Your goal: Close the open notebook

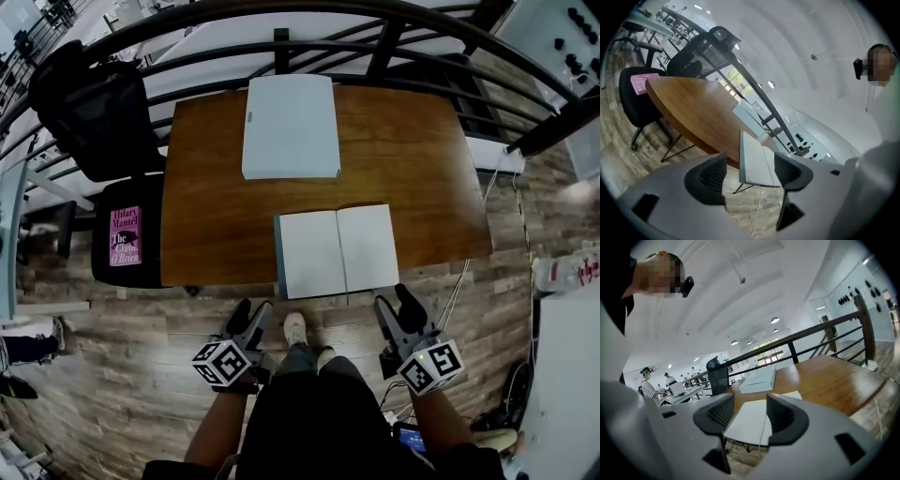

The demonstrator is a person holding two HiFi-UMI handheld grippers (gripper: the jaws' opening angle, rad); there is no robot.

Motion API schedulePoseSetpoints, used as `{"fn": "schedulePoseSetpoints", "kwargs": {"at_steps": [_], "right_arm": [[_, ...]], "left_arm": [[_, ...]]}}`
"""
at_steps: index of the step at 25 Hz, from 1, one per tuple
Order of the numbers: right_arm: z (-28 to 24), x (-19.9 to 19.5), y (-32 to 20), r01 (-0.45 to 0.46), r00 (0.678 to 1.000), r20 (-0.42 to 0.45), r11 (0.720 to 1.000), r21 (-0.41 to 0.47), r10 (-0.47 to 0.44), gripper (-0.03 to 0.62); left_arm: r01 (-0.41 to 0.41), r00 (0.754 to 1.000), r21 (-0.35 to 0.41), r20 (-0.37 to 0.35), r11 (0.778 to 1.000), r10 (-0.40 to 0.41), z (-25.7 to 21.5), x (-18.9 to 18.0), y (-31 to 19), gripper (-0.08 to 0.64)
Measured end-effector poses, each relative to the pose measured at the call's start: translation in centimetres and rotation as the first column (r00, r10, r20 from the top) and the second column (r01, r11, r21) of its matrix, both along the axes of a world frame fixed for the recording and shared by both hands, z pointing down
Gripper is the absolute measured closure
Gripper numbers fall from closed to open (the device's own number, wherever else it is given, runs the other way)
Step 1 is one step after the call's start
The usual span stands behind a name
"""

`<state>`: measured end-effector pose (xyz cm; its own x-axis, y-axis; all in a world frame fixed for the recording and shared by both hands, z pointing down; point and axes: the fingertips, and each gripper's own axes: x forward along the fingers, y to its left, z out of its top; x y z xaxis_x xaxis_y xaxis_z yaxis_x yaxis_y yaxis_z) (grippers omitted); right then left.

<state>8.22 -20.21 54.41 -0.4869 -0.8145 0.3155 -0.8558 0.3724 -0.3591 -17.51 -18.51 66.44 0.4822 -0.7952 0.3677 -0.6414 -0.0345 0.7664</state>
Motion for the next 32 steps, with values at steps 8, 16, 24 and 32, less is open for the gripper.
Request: {"fn": "schedulePoseSetpoints", "kwargs": {"at_steps": [8, 16, 24, 32], "right_arm": [[1.3, 4.2, 1.2, -0.109, 0.994, -0.016, 0.994, -0.033, 0.108, 0.382], [0.6, 6.6, 0.8, -0.126, 0.992, -0.022, 0.992, -0.027, 0.125, 0.382], [-0.5, 9.5, -0.6, -0.084, 0.996, -0.003, 0.996, -0.022, 0.084, 0.403], [-1.8, 10.1, -2.3, -0.015, 1.0, 0.006, 1.0, 0.001, 0.015, 0.41]], "left_arm": [[-0.063, 0.994, -0.112, -0.099, 0.992, 0.052, 4.6, 3.4, -0.8, 0.235], [-0.064, 0.979, -0.174, -0.199, 0.983, 0.029, 5.8, 6.0, -1.8, 0.235], [0.015, 0.976, -0.18, -0.21, 0.984, -0.054, 5.2, 7.4, -3.2, 0.31], [0.077, 0.991, -0.119, -0.104, 0.99, -0.089, 2.8, 7.0, -3.5, 0.512]]}}
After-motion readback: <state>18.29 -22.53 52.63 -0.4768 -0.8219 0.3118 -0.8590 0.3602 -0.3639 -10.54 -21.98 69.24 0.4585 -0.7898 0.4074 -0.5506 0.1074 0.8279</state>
